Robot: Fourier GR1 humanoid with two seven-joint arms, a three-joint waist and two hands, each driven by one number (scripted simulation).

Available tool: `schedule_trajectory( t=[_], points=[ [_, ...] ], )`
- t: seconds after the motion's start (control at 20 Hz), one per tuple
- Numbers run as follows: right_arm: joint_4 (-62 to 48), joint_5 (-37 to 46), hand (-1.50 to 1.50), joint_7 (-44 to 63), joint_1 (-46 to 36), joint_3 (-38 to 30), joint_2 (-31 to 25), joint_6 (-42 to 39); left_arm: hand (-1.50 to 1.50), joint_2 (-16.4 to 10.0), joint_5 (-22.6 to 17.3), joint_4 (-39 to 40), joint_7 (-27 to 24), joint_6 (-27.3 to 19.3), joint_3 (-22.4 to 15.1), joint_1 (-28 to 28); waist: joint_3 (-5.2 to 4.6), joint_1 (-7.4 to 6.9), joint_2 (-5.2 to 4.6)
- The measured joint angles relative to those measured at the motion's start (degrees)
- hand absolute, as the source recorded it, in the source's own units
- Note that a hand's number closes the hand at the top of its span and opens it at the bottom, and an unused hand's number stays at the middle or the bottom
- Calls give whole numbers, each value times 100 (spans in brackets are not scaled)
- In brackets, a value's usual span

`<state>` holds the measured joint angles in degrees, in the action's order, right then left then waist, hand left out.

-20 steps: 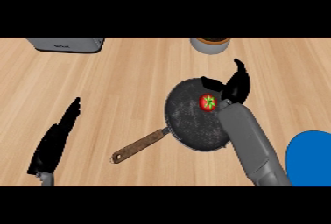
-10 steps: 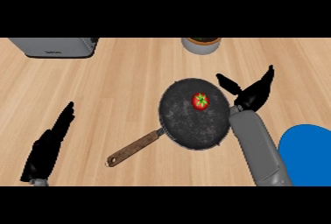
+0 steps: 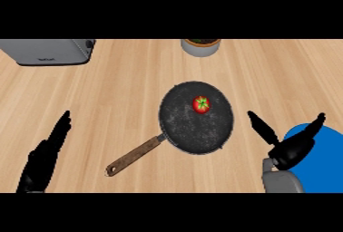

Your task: Pick the tomato from the plate and place it in the pan

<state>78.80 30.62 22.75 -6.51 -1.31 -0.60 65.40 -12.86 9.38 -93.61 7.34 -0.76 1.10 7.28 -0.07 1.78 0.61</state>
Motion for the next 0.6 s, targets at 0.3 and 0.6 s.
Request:
schedule_trajectory(
  t=[0.3, 0.6],
  points=[
    [2144, -97, -150, -100, 2174, 435, -167, -228, 0, -46, -36, 88, -55, 80, 93, -52, 1, -7, -16],
    [3506, -920, -150, -742, 3933, 692, -546, -376, 0, 41, 64, -33, -41, 61, 17, 15, 8, -49, -24]
  ],
)
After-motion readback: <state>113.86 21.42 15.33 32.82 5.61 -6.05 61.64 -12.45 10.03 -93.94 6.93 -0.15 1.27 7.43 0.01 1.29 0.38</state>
